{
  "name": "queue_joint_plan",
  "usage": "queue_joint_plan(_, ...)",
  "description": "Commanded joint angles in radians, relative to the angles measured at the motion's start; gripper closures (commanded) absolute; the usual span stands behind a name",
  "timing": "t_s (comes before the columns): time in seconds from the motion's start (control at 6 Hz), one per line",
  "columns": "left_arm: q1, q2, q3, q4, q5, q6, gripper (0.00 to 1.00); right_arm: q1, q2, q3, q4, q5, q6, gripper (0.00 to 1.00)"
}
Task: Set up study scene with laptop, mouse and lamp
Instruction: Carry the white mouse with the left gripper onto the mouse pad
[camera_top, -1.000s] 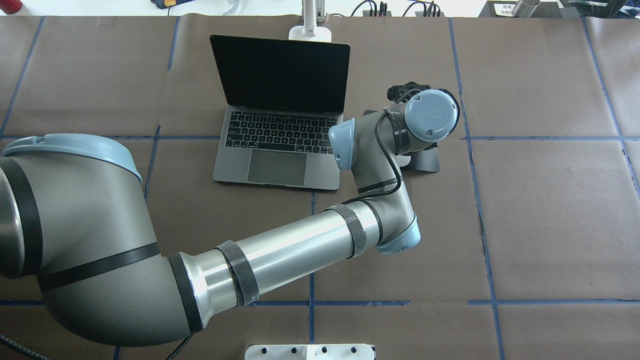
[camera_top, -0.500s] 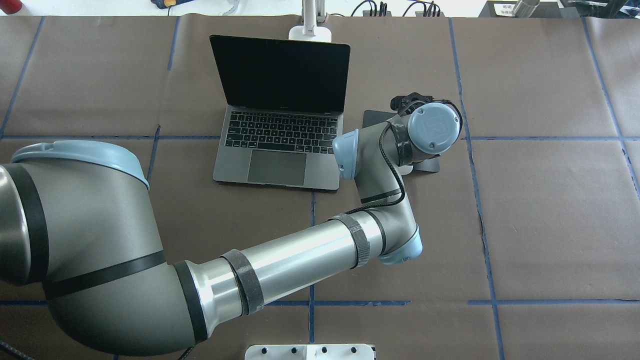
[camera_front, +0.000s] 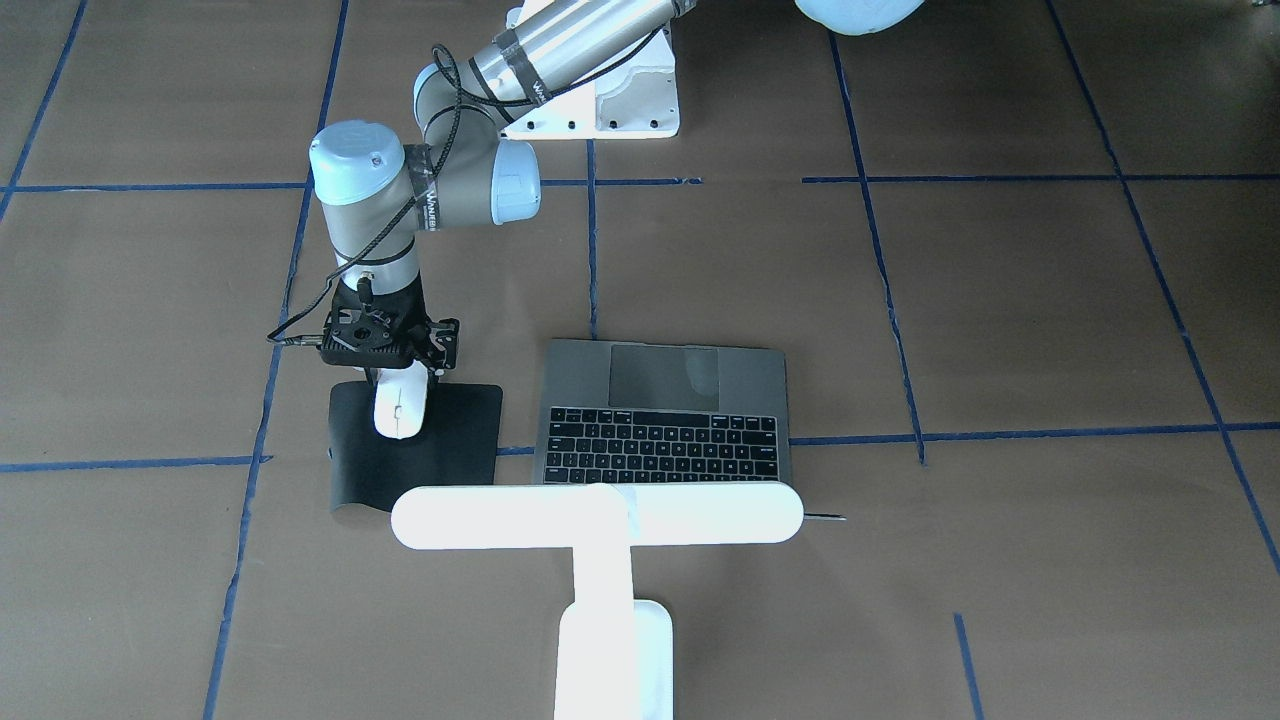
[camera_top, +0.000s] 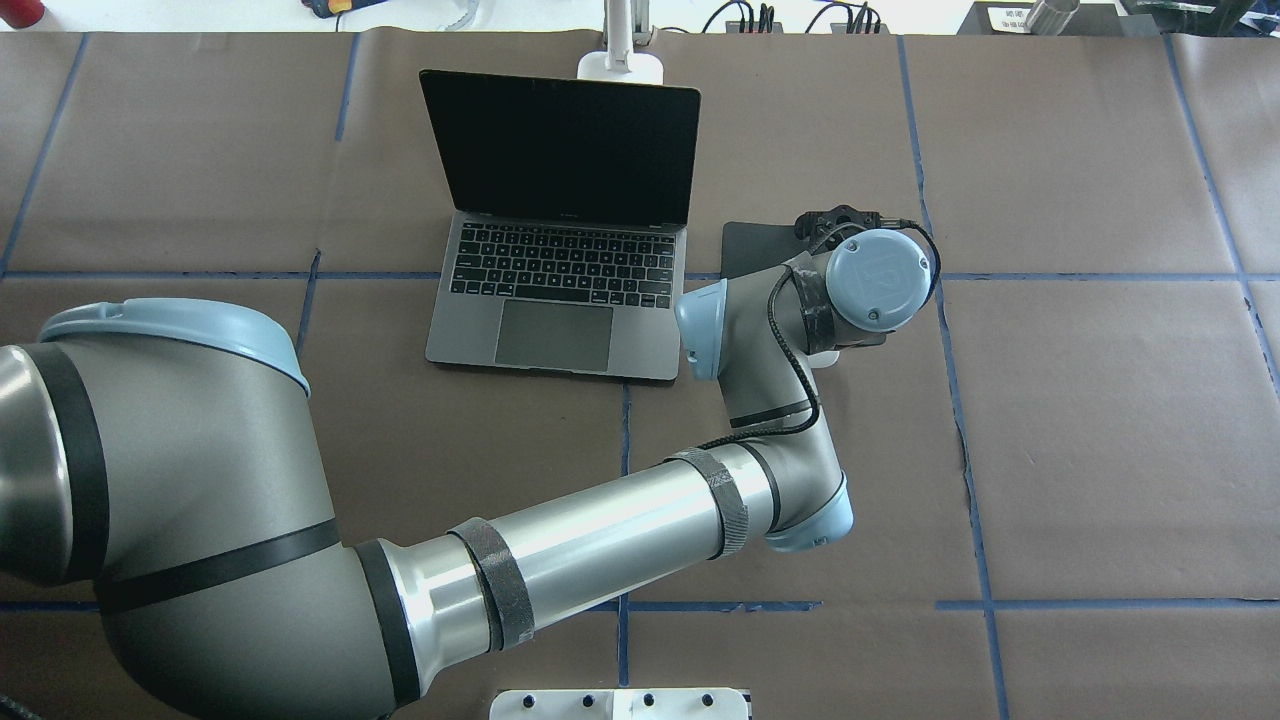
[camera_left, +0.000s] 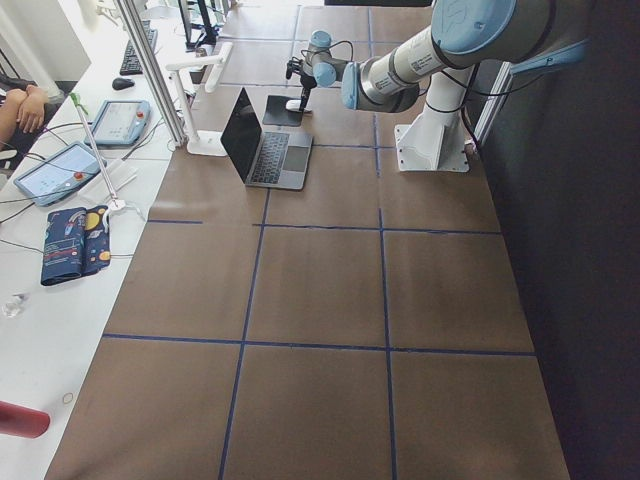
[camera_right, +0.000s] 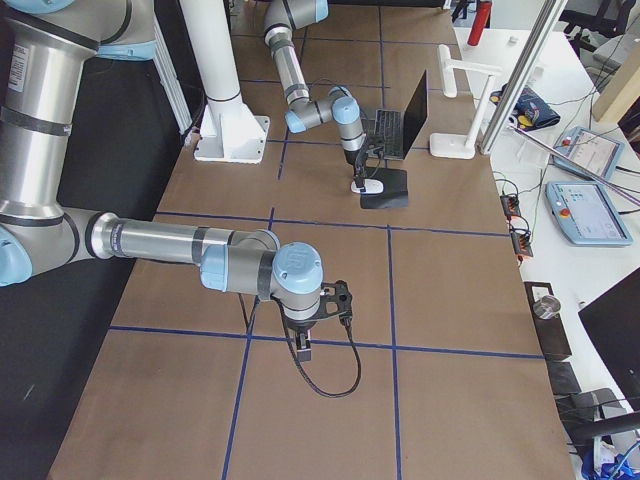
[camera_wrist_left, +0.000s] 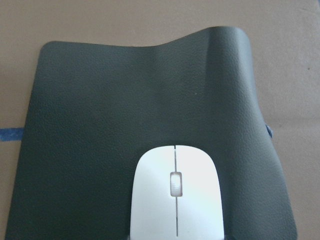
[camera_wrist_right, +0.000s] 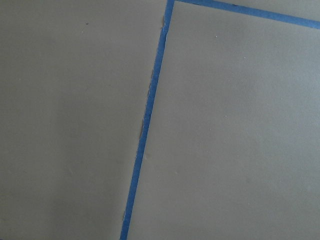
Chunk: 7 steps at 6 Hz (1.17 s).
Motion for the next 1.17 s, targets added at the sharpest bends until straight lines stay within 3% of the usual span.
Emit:
queue_joint_plan(0.0,-0.001,-0.010,-0.004,-0.001,-0.010,0.008,0.00,0.000,0.001,0.000,0.002,-0.001,0.000,0.00)
queue_joint_plan(0.67,-0.037,-0.016,-0.050,0.020,-0.103,0.093,0.00,0.000,0.001,0.003,0.008,0.002,0.000,0.00)
queue_joint_plan(0.83,-0.062,-0.009,-0.073,0.070,-0.179,0.116,0.00,0.000,0.001,0.003,0.008,0.002,0.000,0.00)
queue_joint_plan(1.0,-0.080,0.040,-0.200,0.177,-0.236,0.127,0.00,0.000,0.001,0.003,0.008,0.002,0.000,0.00)
